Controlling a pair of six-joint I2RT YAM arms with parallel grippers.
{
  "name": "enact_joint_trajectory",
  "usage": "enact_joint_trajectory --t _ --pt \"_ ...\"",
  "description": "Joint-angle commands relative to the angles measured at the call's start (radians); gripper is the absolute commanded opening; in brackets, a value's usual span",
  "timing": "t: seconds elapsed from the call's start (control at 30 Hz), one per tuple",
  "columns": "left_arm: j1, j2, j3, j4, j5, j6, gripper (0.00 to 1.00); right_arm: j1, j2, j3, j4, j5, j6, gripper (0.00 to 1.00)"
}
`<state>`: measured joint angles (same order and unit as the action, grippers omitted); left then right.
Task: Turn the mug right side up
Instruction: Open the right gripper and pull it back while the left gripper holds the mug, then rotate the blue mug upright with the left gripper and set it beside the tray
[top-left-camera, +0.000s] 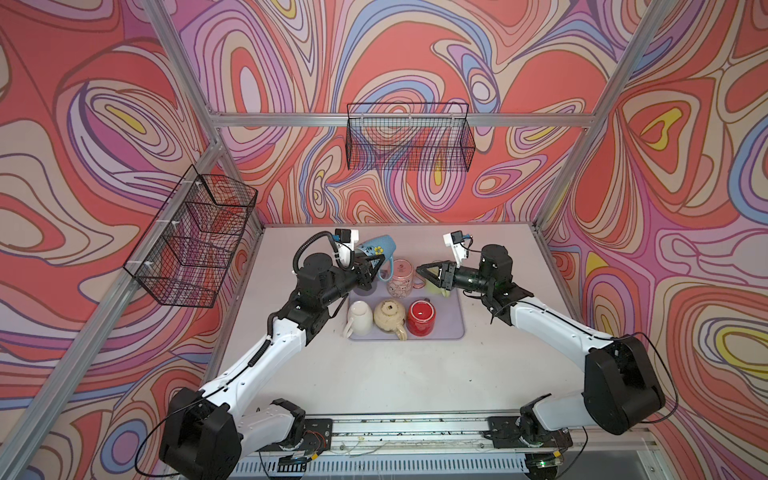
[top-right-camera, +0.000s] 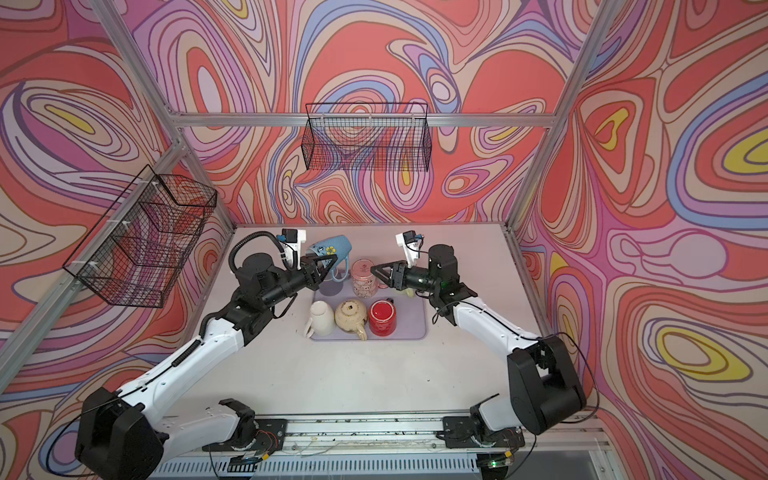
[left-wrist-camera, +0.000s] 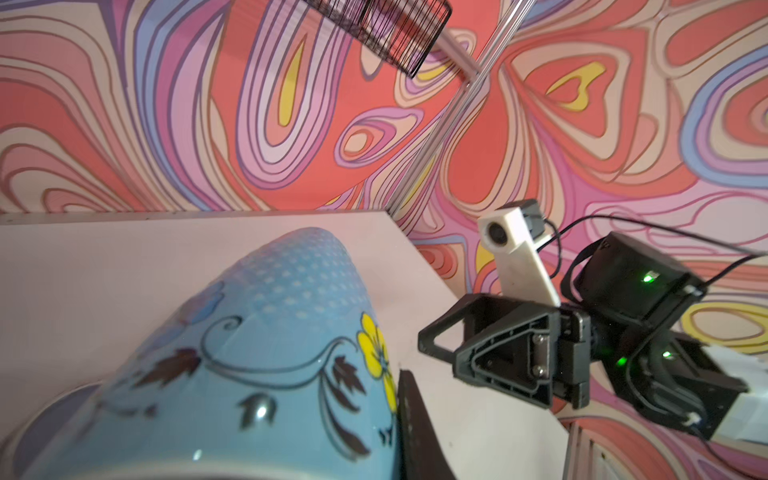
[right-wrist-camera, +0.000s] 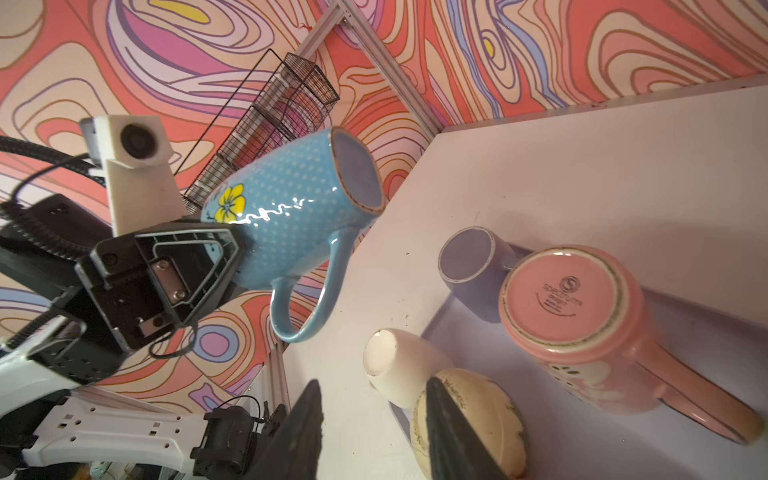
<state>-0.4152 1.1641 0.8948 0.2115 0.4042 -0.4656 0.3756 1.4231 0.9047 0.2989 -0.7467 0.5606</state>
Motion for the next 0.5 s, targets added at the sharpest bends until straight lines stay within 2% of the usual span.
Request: enact_joint_trajectory --t 0.0,0.23,0.37,0.47 --pt "0.028 -0.057 0.126 -0.279 -0.094 0.174 0.0 -0.005 -0.048 0.033 -0.114 0.097 -0.081 0.42" --pt "0.098 -0.009 0.363 -0.767 -0.246 0.36 0.0 -0.023 -0.074 0.059 -0.267 0.238 -0.153 0.41" --pt "0.121 0.056 0.446 -0.916 -0.327 0.434 0.0 -0.03 -0.072 0.054 -0.281 0.27 -0.157 0.41" --pt "0.152 0.133 0.515 -1.028 -0.313 0.471 0.0 -0.033 -0.071 0.048 -0.287 0.287 -0.161 0.41"
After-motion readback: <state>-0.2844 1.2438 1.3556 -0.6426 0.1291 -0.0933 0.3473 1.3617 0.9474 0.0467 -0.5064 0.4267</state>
